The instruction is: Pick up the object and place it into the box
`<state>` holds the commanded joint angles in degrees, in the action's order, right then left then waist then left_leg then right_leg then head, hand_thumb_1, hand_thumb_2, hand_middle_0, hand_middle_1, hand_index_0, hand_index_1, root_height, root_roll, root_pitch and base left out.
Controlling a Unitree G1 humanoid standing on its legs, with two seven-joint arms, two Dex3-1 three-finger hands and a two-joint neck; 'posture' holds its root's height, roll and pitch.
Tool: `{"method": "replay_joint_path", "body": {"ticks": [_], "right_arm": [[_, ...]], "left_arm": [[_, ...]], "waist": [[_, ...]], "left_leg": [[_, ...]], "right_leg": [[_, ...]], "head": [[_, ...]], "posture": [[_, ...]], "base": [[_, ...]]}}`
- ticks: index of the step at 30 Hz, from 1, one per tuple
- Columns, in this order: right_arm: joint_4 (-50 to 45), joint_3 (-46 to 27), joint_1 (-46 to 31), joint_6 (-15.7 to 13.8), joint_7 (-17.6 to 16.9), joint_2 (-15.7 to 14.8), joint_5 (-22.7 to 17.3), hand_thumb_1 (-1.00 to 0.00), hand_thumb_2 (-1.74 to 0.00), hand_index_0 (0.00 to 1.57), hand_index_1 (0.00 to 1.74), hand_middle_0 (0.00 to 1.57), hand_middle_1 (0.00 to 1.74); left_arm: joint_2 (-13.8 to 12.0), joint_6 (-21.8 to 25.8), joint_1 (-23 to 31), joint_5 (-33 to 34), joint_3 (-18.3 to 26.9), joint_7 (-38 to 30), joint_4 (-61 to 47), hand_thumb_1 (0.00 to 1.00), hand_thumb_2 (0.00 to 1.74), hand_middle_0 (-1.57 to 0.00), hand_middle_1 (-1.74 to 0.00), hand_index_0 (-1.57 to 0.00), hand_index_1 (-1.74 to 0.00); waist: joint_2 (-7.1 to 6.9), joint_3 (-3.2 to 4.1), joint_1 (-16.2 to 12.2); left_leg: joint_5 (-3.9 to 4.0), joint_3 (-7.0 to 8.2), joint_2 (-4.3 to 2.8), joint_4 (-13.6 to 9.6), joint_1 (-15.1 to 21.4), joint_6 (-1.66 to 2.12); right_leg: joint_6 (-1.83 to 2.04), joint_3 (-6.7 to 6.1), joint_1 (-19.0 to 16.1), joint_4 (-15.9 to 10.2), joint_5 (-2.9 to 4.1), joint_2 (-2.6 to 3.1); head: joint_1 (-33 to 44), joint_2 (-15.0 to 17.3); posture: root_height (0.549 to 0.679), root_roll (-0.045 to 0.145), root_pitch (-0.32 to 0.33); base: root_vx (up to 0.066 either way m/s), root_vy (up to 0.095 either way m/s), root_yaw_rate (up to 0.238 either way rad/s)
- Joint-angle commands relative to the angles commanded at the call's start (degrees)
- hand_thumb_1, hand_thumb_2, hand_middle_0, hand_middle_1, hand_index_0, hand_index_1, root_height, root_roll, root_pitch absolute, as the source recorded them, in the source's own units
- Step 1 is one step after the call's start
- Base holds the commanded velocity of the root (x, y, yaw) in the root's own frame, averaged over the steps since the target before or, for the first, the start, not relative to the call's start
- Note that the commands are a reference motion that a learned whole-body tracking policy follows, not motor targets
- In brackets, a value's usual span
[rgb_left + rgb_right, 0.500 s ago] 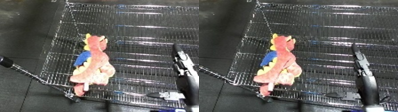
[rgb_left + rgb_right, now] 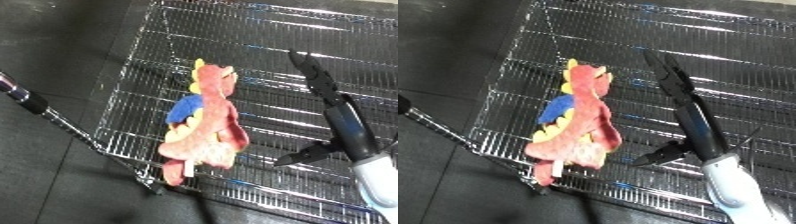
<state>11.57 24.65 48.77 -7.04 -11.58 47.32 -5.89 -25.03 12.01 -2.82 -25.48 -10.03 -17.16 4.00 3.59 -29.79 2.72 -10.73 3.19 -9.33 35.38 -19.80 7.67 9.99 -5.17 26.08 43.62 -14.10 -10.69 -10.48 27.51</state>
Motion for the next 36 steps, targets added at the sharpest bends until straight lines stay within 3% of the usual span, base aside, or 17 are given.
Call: {"method": "replay_joint_path", "body": {"ticks": [6, 13, 23, 31, 36], "right_arm": [[8.32, 9.74, 11.4, 0.64, 0.37, -1.45, 3.02, 0.0, 0.0, 0.0, 0.0, 0.0, 0.0], [17.9, 16.22, 18.0, 1.44, 1.17, -5.11, 5.24, 0.0, 0.0, 0.0, 0.0, 0.0, 0.0], [33.11, 19.98, 19.25, 2.97, 3.08, -12.8, 9.35, 0.0, 0.0, 0.0, 0.0, 0.0, 0.0], [40.11, 21.92, 17.37, 3.95, 5.03, -18.88, 14.18, 0.0, 0.0, 0.0, 0.0, 0.0, 0.0], [42.36, 21.86, 15.96, 4.29, 6.17, -20.84, 14.99, -0.25, -0.44, 0.39, 0.44, 0.39, 0.44]], "left_arm": [[-0.04, 1.45, -1.46, -0.59, -1.05, -0.95, 1.24, 1.0, 1.74, -1.57, -1.74, -1.57, -1.74], [-0.11, 2.71, -2.52, -1.35, -2.28, -1.5, 1.76, 1.0, 1.74, -1.57, -1.74, -1.57, -1.74], [0.42, 3.68, -1.49, -1.41, -3.27, -1.83, 0.84, 1.0, 1.74, -1.57, -1.74, -1.57, -1.74], [0.9, 4.25, -0.77, -1.04, -3.27, -1.78, -0.53, 1.0, 1.74, -1.57, -1.74, -1.57, -1.74], [1.14, 4.14, -0.47, -0.77, -2.82, -1.57, -1.4, 1.0, 1.74, -1.57, -1.74, -1.57, -1.74]], "waist": [[0.12, 0.0, 1.71], [0.57, 0.0, 4.21], [1.73, 0.0, 7.09], [2.27, 0.0, 7.93], [2.32, 0.0, 7.67]], "left_leg": [[0.01, -1.08, 0.46, 0.81, -1.69, -0.05], [0.02, -2.1, 0.93, 1.1, -2.93, -0.11], [-0.04, -3.04, 1.43, 1.64, -4.35, -0.15], [0.0, -3.32, 1.59, 1.26, -4.55, -0.11], [0.02, -3.12, 1.53, 1.05, -4.44, 0.02]], "right_leg": [[-0.26, 0.61, 0.72, 0.26, 0.14, -0.25], [-0.38, 1.36, 0.75, 0.11, 0.35, -0.77], [-0.47, 2.16, 1.07, -0.08, 0.46, -1.05], [-0.6, 2.35, 1.11, -0.45, 0.53, -0.96], [-0.68, 2.22, 1.08, -0.59, 0.5, -0.8]], "head": [[-0.25, 1.21], [-2.1, 1.98], [-5.5, 1.78], [-6.42, -0.48], [-6.14, -0.95]], "posture": [[0.633, 0.041, -0.02], [0.633, 0.034, -0.011], [0.632, 0.027, -0.001], [0.632, 0.027, 0.004], [0.632, 0.029, 0.004]], "base": [[-0.008, 0.008, 0.102], [-0.005, 0.001, 0.116], [-0.007, 0.006, 0.075], [-0.007, 0.013, 0.025], [-0.015, 0.016, 0.0]]}}
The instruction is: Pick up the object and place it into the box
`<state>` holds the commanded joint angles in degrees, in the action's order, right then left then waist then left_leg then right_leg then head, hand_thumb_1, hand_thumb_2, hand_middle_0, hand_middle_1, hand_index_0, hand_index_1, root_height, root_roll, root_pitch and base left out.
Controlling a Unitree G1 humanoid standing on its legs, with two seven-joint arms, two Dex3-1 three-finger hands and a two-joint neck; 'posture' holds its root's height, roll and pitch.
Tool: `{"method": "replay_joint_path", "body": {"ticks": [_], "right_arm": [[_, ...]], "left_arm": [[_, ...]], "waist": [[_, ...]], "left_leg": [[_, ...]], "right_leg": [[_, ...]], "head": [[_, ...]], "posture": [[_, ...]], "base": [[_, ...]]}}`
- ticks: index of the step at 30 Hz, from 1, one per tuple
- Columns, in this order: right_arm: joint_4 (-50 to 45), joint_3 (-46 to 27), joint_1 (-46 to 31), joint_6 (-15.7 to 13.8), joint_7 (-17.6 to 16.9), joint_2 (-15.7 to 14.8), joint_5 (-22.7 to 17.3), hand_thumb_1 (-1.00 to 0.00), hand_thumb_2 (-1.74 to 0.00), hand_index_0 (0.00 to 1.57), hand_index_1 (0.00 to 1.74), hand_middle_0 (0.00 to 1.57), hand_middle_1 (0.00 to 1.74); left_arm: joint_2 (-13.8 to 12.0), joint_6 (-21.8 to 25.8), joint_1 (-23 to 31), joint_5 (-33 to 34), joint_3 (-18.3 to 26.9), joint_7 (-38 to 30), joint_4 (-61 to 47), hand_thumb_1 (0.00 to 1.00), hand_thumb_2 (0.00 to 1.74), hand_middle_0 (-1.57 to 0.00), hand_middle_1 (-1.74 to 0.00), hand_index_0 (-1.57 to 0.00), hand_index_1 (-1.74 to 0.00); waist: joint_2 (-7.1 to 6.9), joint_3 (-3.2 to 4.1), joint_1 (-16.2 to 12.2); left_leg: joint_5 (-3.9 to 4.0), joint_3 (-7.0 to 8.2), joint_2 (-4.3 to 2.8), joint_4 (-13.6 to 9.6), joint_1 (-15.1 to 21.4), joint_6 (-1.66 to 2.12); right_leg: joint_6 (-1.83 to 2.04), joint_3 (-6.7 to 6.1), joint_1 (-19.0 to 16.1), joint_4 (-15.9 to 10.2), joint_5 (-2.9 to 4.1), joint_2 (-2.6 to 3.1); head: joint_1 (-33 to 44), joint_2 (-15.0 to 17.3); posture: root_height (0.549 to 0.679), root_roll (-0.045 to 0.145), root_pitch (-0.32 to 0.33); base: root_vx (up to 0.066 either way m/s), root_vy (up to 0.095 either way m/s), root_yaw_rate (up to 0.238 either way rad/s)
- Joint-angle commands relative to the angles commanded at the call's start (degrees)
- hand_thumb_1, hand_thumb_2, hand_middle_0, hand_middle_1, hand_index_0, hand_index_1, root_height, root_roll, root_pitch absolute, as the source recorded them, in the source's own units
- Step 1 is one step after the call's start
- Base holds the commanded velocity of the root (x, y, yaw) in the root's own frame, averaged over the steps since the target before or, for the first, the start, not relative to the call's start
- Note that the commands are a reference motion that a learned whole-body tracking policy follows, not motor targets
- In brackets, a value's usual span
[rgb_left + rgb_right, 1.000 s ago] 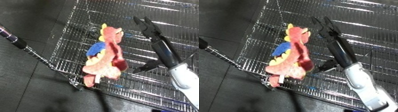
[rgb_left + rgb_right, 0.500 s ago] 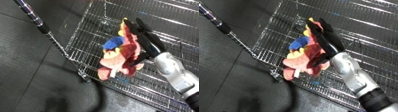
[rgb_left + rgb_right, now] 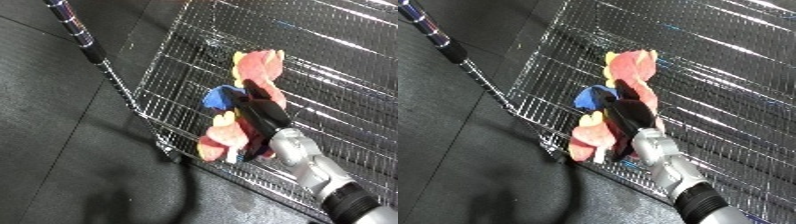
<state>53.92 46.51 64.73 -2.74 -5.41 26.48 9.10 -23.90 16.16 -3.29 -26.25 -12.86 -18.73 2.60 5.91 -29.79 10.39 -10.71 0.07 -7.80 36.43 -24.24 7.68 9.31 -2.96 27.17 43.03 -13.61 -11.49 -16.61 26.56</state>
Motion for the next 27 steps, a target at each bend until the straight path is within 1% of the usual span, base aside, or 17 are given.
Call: {"method": "replay_joint_path", "body": {"ticks": [4, 15, 22, 24, 27], "right_arm": [[1.09, -0.65, -0.68, 0.16, 0.47, -0.29, -0.46, -0.45, -0.78, 0.71, 0.78, 0.71, 0.78], [1.84, -2.94, -1.74, 0.55, -0.18, 1.78, -1.63, -1.0, -1.74, 1.57, 1.74, 1.57, 1.74], [-0.96, -5.09, -2.58, 0.59, -1.18, 3.49, -3.29, -1.0, -1.74, 1.57, 1.74, 1.57, 1.74], [-3.16, -6.1, -2.93, 0.45, -1.71, 4.6, -4.35, -1.0, -1.74, 1.57, 1.74, 1.57, 1.74], [-8.01, -8.43, -4.0, -0.11, -3.09, 7.1, -6.25, -1.0, -1.74, 1.57, 1.74, 1.57, 1.74]], "left_arm": [[-0.01, -0.16, 0.22, -0.07, 0.21, 0.44, -0.28, 1.0, 1.74, -1.57, -1.74, -1.57, -1.74], [-0.7, -0.45, 0.45, -0.55, 0.01, 1.58, -0.72, 1.0, 1.74, -1.57, -1.74, -1.57, -1.74], [-0.7, -1.02, 0.27, -0.71, 0.3, 1.8, -0.53, 1.0, 1.74, -1.57, -1.74, -1.57, -1.74], [-0.7, -1.22, 0.28, -0.7, 0.5, 1.8, -0.41, 1.0, 1.74, -1.57, -1.74, -1.57, -1.74], [-0.63, -1.51, 0.23, -0.68, 0.81, 1.67, -0.03, 1.0, 1.74, -1.57, -1.74, -1.57, -1.74]], "waist": [[-0.06, 0.0, -0.27], [0.02, 0.0, -0.9], [0.04, 0.0, -1.52], [-0.08, 0.0, -1.93], [-0.37, 0.0, -2.96]], "left_leg": [[0.05, 0.08, -0.05, -0.1, 0.05, 0.1], [0.31, 0.26, -0.36, -0.47, 0.54, 0.31], [0.36, 0.63, -0.46, -1.19, 1.6, 0.28], [0.36, 0.8, -0.53, -1.4, 1.99, 0.26], [0.32, 1.14, -0.71, -1.68, 2.52, 0.2]], "right_leg": [[-0.04, -0.14, 0.15, 0.04, 0.01, 0.13], [0.08, -0.28, 0.13, 0.27, 0.02, 0.08], [0.17, -0.42, -0.5, -0.03, -0.1, -0.05], [0.18, -0.54, -0.68, -0.15, -0.08, -0.02], [0.23, -0.74, -0.92, -0.35, -0.05, 0.03]], "head": [[-0.23, -0.23], [-1.7, -0.06], [-3.85, 0.09], [-4.3, -0.13], [-4.89, -0.82]], "posture": [[0.632, 0.03, 0.003], [0.631, 0.033, -0.009], [0.631, 0.036, -0.018], [0.631, 0.038, -0.021], [0.632, 0.04, -0.025]], "base": [[-0.018, 0.009, -0.017], [-0.011, -0.002, -0.011], [-0.001, -0.006, -0.024], [0.002, -0.008, -0.06], [-0.003, -0.008, -0.088]]}}
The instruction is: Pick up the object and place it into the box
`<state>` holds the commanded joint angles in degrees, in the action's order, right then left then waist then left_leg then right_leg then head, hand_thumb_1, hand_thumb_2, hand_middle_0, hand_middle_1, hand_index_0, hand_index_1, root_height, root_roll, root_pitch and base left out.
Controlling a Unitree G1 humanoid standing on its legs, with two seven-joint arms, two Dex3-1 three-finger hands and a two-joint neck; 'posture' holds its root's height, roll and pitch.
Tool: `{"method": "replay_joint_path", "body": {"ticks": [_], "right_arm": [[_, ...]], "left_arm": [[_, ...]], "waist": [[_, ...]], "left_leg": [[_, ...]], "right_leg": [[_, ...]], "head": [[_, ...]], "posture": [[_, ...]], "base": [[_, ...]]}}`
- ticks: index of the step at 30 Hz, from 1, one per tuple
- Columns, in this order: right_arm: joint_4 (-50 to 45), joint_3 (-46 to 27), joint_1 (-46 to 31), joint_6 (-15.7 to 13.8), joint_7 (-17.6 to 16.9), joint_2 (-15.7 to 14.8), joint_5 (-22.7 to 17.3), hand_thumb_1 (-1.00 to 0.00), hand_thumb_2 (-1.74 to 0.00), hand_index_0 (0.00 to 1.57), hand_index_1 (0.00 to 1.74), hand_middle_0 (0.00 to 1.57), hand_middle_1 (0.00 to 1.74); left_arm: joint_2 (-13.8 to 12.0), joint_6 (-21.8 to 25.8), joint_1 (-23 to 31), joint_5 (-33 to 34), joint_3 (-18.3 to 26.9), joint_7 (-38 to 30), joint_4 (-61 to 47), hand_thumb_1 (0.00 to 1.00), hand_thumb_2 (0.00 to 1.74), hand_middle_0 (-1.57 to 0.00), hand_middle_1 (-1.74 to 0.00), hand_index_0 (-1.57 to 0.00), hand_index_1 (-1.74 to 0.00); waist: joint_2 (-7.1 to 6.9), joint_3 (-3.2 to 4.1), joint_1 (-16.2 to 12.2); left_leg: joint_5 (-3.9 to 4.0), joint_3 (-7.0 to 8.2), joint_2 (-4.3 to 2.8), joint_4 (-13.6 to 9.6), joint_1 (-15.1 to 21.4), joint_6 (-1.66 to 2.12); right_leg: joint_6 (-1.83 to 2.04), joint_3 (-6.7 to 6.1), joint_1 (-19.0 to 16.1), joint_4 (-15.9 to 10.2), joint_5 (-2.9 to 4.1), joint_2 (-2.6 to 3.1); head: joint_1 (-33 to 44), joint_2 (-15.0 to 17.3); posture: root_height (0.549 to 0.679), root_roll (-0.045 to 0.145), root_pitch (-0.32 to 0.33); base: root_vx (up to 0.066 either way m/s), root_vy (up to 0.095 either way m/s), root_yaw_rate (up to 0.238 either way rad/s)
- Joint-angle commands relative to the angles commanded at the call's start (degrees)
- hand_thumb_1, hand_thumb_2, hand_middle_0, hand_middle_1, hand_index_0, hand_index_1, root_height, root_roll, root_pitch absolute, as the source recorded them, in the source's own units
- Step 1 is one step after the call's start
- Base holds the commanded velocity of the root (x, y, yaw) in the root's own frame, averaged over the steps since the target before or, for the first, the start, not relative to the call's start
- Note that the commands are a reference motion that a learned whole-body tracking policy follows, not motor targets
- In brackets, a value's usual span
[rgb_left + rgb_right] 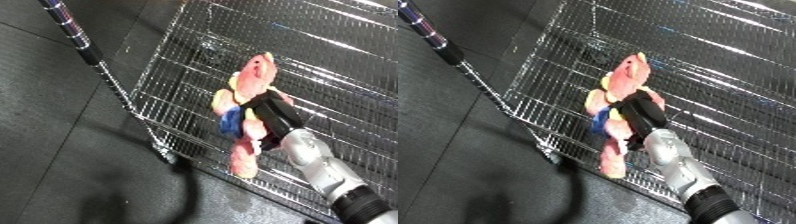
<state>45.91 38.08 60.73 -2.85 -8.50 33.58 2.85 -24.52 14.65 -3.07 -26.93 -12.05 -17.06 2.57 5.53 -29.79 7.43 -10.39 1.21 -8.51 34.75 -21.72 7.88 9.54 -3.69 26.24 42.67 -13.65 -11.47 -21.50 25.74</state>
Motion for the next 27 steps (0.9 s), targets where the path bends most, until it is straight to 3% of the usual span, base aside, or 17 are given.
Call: {"method": "replay_joint_path", "body": {"ticks": [8, 13, 18, 27], "right_arm": [[-21.73, -10.3, -9.68, -1.77, -3.43, 9.12, -1.23, -1.0, -1.74, 1.57, 1.74, 1.57, 1.74], [-32.83, -18.04, -16.69, -1.94, -5.21, 12.89, -0.33, -1.0, -1.74, 1.57, 1.74, 1.57, 1.74], [-40.46, -25.55, -23.35, -2.34, -6.95, 14.28, 0.72, -1.0, -1.74, 1.57, 1.74, 1.57, 1.74], [-49.81, -39.3, -34.79, -3.9, -11.13, 13.89, 1.95, -1.0, -1.74, 1.57, 1.74, 1.57, 1.74]], "left_arm": [[0.71, -0.75, -0.3, 1.03, 1.61, -0.17, 0.87, 1.0, 1.74, -1.57, -1.74, -1.57, -1.74], [1.17, -1.37, -0.37, 1.77, 2.07, 0.01, 0.62, 1.0, 1.74, -1.57, -1.74, -1.57, -1.74], [1.59, -1.95, -0.47, 2.55, 2.21, 0.19, -0.1, 1.0, 1.74, -1.57, -1.74, -1.57, -1.74], [2.68, -2.44, -0.77, 3.64, 2.24, 0.34, -1.56, 1.0, 1.74, -1.57, -1.74, -1.57, -1.74]], "waist": [[-0.99, 0.0, -3.91], [-1.06, 0.0, -6.28], [-0.88, 0.0, -8.78], [-0.16, 0.0, -13.81]], "left_leg": [[-0.41, 1.35, -0.62, -0.62, 1.69, -0.34], [-0.54, 2.36, -1.11, -1.0, 2.88, -0.54], [-0.71, 3.64, -1.53, -1.34, 3.98, -0.68], [-1.51, 6.08, -1.78, -1.85, 6.52, -0.89]], "right_leg": [[0.28, -0.73, -0.41, -0.55, 0.38, 0.14], [0.45, -1.31, -0.71, -1.15, 0.83, 0.2], [0.54, -2.15, -1.05, -2.25, 1.37, 0.4], [0.59, -3.91, -2.25, -4.03, 1.95, 0.97]], "head": [[-0.97, -1.05], [-1.88, -1.99], [-2.95, -2.3], [-7.13, -4.47]], "posture": [[0.632, 0.047, -0.035], [0.632, 0.052, -0.042], [0.632, 0.057, -0.046], [0.635, 0.065, -0.053]], "base": [[-0.005, -0.009, -0.13], [-0.004, -0.013, -0.191], [-0.009, -0.009, -0.229], [-0.001, 0.017, -0.232]]}}
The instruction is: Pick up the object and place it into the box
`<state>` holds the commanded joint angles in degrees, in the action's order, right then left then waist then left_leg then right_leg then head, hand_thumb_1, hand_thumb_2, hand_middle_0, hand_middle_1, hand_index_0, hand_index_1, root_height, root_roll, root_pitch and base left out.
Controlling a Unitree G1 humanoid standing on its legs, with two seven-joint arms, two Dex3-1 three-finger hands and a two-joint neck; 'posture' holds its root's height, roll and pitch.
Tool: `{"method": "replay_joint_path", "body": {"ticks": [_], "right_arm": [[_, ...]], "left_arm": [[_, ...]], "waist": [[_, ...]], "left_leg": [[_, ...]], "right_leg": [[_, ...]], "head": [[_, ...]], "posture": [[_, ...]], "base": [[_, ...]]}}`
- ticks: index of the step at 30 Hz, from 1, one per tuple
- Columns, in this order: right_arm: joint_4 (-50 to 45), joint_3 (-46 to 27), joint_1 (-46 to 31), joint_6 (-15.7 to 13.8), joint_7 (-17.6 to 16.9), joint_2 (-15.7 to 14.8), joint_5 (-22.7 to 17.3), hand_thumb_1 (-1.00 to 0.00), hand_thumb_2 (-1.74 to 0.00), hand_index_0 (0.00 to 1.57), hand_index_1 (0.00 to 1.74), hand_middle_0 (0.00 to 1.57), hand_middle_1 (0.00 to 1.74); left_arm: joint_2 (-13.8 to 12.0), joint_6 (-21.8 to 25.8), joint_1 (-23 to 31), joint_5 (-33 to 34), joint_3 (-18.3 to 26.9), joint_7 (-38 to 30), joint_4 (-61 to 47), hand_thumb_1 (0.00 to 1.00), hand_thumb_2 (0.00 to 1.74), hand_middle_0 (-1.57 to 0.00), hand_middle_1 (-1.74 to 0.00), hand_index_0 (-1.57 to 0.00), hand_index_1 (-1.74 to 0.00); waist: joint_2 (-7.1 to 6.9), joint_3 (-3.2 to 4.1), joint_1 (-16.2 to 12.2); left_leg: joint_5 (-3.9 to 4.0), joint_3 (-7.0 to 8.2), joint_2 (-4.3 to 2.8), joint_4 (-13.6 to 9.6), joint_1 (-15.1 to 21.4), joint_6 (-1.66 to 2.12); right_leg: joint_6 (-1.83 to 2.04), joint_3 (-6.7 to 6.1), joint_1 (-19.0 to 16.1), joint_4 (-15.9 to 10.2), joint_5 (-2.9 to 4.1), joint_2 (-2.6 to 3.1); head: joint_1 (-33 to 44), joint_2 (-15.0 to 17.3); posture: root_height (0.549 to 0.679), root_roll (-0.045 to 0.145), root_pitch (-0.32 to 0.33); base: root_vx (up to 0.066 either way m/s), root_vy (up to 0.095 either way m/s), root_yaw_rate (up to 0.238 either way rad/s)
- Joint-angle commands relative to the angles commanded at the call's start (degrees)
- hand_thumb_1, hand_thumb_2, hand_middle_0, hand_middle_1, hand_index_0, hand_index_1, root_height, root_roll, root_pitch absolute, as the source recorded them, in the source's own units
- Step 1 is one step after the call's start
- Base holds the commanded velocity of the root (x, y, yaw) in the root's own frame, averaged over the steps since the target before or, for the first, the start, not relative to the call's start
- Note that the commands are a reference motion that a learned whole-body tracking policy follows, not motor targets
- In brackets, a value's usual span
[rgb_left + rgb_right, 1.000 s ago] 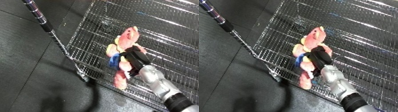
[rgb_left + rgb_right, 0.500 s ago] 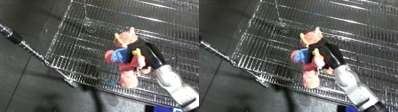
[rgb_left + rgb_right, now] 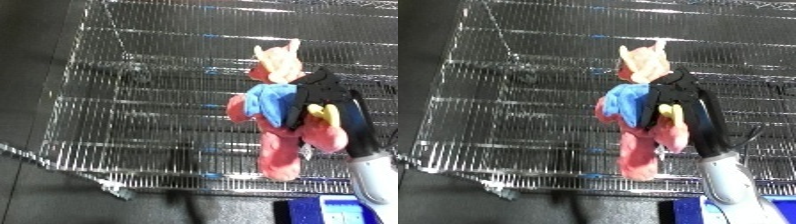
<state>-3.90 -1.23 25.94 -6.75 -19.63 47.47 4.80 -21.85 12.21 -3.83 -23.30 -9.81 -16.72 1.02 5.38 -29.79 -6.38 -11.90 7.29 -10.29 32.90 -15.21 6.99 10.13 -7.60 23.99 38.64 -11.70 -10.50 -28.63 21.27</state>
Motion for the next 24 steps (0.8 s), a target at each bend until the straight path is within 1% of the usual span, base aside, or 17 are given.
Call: {"method": "replay_joint_path", "body": {"ticks": [6, 9, 13, 18, 24], "right_arm": [[-2.72, -9.63, -8.74, -1.22, -2.8, -1.06, 0.02, -1.0, -1.74, 1.57, 1.74, 1.57, 1.74], [-3.66, -14.63, -13.65, -1.99, -4.09, -2.73, -0.71, -1.0, -1.74, 1.57, 1.74, 1.57, 1.74], [-4.13, -20.53, -18.65, -3.17, -6.58, -5.94, -2.29, -1.0, -1.74, 1.57, 1.74, 1.57, 1.74], [-3.24, -25.57, -21.6, -5.96, -10.11, -10.35, -6.49, -1.0, -1.74, 1.57, 1.74, 1.57, 1.74], [-1.26, -29.94, -23.02, -9.77, -13.41, -13.94, -12.02, -1.0, -1.74, 1.57, 1.74, 1.57, 1.74]], "left_arm": [[0.73, -0.17, 0.05, 0.54, 0.16, 0.25, -0.51, 1.0, 1.74, -1.57, -1.74, -1.57, -1.74], [1.07, -0.18, 0.46, 0.43, 0.45, 0.37, -0.51, 1.0, 1.74, -1.57, -1.74, -1.57, -1.74], [1.36, -0.08, 1.08, 0.24, 0.63, 0.1, -0.44, 1.0, 1.74, -1.57, -1.74, -1.57, -1.74], [1.81, 0.53, 1.55, -0.29, 0.45, -0.39, -0.11, 1.0, 1.74, -1.57, -1.74, -1.57, -1.74], [2.08, 1.18, 2.01, -1.47, 0.21, -0.82, 0.5, 1.0, 1.74, -1.57, -1.74, -1.57, -1.74]], "waist": [[0.67, 0.02, -3.78], [0.89, 0.18, -5.73], [1.28, 0.51, -7.88], [1.89, 0.7, -10.26], [2.4, 0.52, -12.73]], "left_leg": [[-0.55, 1.51, -0.03, -0.34, 1.38, -0.08], [-0.81, 2.26, -0.15, -0.61, 2.11, -0.08], [-1.04, 3.35, -0.41, -0.97, 3.01, -0.03], [-1.25, 4.51, -0.66, -1.1, 3.78, 0.05], [-1.26, 5.54, -0.97, -1.23, 4.26, 0.19]], "right_leg": [[-0.03, -1.24, -0.46, -0.92, 0.05, 0.42], [-0.06, -1.71, -0.73, -1.36, 0.05, 0.68], [-0.06, -2.18, -1.09, -2.06, 0.21, 0.9], [-0.09, -2.78, -1.26, -2.68, 0.57, 1.14], [-0.24, -3.2, -1.32, -3.02, 0.91, 1.28]], "head": [[-2.72, -0.21], [-4.99, 0.42], [-8.38, 1.52], [-13.41, 3.25], [-18.35, 4.55]], "posture": [[0.638, 0.072, -0.051], [0.639, 0.074, -0.049], [0.641, 0.076, -0.047], [0.642, 0.078, -0.046], [0.643, 0.079, -0.046]], "base": [[0.009, 0.045, -0.211], [0.012, 0.038, -0.171], [0.012, 0.034, -0.156], [-0.002, 0.032, -0.129], [-0.014, 0.031, -0.059]]}}
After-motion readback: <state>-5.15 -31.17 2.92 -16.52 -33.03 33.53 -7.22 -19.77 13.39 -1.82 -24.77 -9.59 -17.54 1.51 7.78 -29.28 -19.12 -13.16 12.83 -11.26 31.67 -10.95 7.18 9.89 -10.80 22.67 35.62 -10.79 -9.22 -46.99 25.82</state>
